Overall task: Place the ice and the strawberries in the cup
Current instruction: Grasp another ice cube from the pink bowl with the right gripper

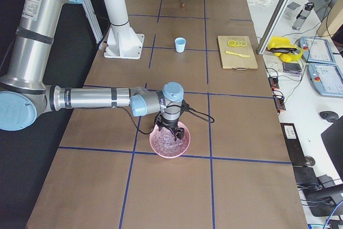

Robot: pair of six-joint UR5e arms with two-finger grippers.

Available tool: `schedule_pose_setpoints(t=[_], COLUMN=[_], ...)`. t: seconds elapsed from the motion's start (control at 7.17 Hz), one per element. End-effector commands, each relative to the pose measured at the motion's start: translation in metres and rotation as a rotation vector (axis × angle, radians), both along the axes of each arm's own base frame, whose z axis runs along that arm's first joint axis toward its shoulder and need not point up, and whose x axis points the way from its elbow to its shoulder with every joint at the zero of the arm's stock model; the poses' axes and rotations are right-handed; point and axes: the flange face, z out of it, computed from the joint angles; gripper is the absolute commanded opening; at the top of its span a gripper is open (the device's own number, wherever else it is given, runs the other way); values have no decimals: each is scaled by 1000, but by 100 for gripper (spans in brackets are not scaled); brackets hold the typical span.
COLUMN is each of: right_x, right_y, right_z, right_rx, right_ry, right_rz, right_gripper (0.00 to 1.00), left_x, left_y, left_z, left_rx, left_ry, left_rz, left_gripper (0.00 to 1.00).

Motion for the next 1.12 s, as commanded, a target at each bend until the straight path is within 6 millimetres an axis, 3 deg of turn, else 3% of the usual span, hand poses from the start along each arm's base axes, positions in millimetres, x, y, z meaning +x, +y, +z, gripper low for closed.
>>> schedule_pose_setpoints(t=[0.0,0.98], right_x=[-6,-11], right_y=[-1,3], right_z=[17,11], right_rx=[16,5], right_ry=[-8,-58], right_rz=[-1,-13], right_gripper=[96,89], left_x=[0,0], left_y=[0,1], left_z=[0,2], left_rx=[0,-4], left_ry=[1,-1], left_rz=[0,0], left_gripper=[100,100])
